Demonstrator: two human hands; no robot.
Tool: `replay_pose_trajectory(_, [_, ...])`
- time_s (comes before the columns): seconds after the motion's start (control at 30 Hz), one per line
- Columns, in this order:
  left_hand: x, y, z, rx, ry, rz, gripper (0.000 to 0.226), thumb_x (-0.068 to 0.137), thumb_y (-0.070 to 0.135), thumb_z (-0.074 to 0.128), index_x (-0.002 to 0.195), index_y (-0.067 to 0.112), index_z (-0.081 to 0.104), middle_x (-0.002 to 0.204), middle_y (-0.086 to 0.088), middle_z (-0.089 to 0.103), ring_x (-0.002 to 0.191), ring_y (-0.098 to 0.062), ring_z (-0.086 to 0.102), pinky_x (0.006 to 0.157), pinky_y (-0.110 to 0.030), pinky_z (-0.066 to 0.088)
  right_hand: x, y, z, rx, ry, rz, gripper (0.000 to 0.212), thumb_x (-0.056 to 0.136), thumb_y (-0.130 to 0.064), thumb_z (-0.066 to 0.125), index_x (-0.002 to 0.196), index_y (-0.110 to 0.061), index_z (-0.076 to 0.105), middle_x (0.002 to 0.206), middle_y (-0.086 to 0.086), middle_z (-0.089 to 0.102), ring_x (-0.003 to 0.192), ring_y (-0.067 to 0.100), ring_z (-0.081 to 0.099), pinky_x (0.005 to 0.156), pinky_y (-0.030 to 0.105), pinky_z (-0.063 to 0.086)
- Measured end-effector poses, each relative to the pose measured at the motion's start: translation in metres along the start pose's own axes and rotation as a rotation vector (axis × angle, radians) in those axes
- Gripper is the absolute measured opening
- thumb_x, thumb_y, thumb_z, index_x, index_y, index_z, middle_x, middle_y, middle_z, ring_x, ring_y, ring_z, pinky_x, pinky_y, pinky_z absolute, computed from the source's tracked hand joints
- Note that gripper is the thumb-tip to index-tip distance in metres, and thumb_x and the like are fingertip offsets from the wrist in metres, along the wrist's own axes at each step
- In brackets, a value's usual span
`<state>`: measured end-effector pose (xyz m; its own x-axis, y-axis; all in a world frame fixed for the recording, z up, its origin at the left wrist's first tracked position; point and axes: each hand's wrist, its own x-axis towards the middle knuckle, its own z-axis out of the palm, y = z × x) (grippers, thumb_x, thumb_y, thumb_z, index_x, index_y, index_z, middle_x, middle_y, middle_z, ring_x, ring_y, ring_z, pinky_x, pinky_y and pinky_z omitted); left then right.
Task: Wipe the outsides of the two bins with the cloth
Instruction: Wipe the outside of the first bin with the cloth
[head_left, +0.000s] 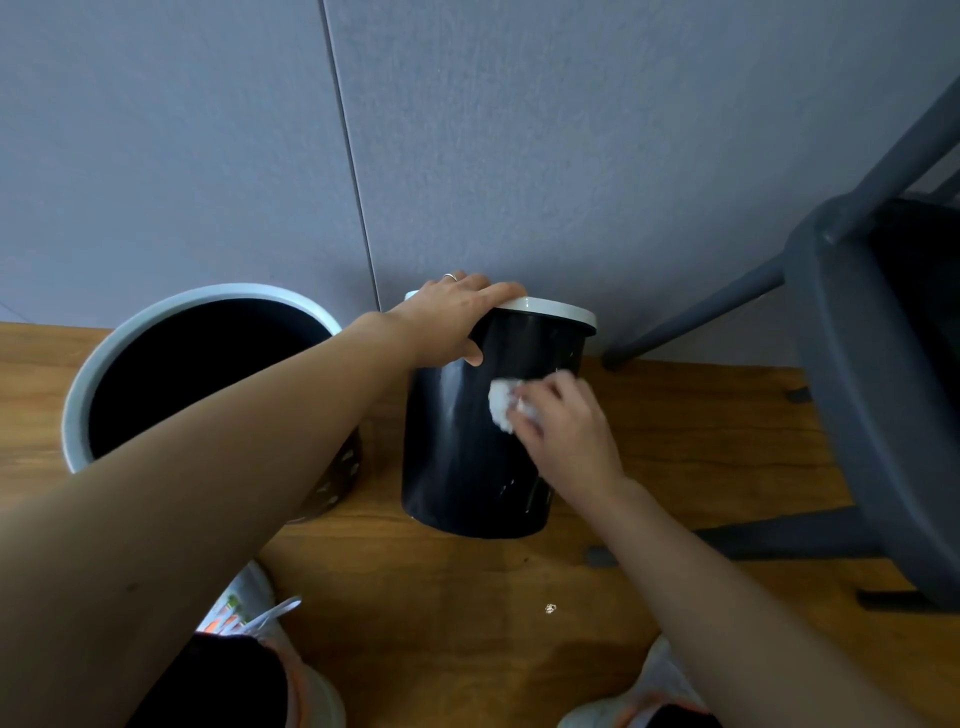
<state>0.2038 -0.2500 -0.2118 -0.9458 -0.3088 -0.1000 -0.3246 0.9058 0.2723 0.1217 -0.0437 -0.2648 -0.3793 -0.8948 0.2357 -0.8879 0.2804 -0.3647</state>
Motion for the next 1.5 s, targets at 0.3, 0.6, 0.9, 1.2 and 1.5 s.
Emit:
replay_pose_trajectory(0.3, [0.001,-0.001,0.001,-0.008,0.011,0.004,0.086,0.076,0.023,0.079,0.144,0.032,0.028,0.122,-0.005,0.049,0.114,-0.029,0.043,0.095,-0.045,0.040,-0.045,-0.001,0.011,-0.102,-0.291,-0.072,0.027,0.091,-0.036,0.054,0.118,-0.030,0.053,0.112,-0.001,0.044,0.101,0.014,0.043,0.068,0.023,0.048])
replay_pose_trajectory(0.6, [0.000,-0.002,-0.001,-0.050,-0.008,-0.015,0.087,0.073,0.021,0.080,0.143,0.034,0.030,0.122,-0.003,0.049,0.114,-0.028,0.043,0.097,-0.047,0.040,-0.028,0.007,0.008,0.009,-0.109,0.086,0.027,0.089,-0.033,0.062,0.115,-0.027,0.055,0.108,-0.004,0.046,0.096,0.009,0.044,0.067,0.018,0.040])
replay_pose_trajectory(0.9, [0.003,0.004,-0.001,-0.071,0.003,-0.040,0.082,0.072,0.020,0.080,0.139,0.031,0.033,0.127,-0.003,0.049,0.117,-0.027,0.042,0.097,-0.045,0.036,-0.082,0.000,0.019,-0.031,-0.436,-0.107,0.029,0.093,-0.033,0.048,0.121,-0.029,0.054,0.113,-0.004,0.045,0.105,0.012,0.044,0.070,0.023,0.046])
replay_pose_trajectory(1.2, [-0.002,-0.001,-0.005,-0.381,-0.031,-0.217,0.071,0.065,0.004,0.079,0.120,0.027,0.041,0.111,-0.004,0.056,0.108,-0.025,0.049,0.101,-0.046,0.034,-0.078,0.007,0.007,-0.005,-0.331,-0.113,0.022,0.088,-0.029,0.063,0.109,-0.022,0.064,0.103,0.000,0.053,0.095,0.014,0.050,0.064,0.021,0.048])
replay_pose_trajectory(1.5, [0.011,0.025,-0.001,-0.120,-0.013,-0.070,0.087,0.067,0.022,0.074,0.139,0.036,0.028,0.135,0.001,0.046,0.123,-0.027,0.040,0.100,-0.050,0.033,-0.076,0.007,0.008,0.025,-0.337,-0.104,0.023,0.089,-0.032,0.061,0.109,-0.022,0.064,0.104,0.000,0.051,0.096,0.014,0.048,0.070,0.025,0.050])
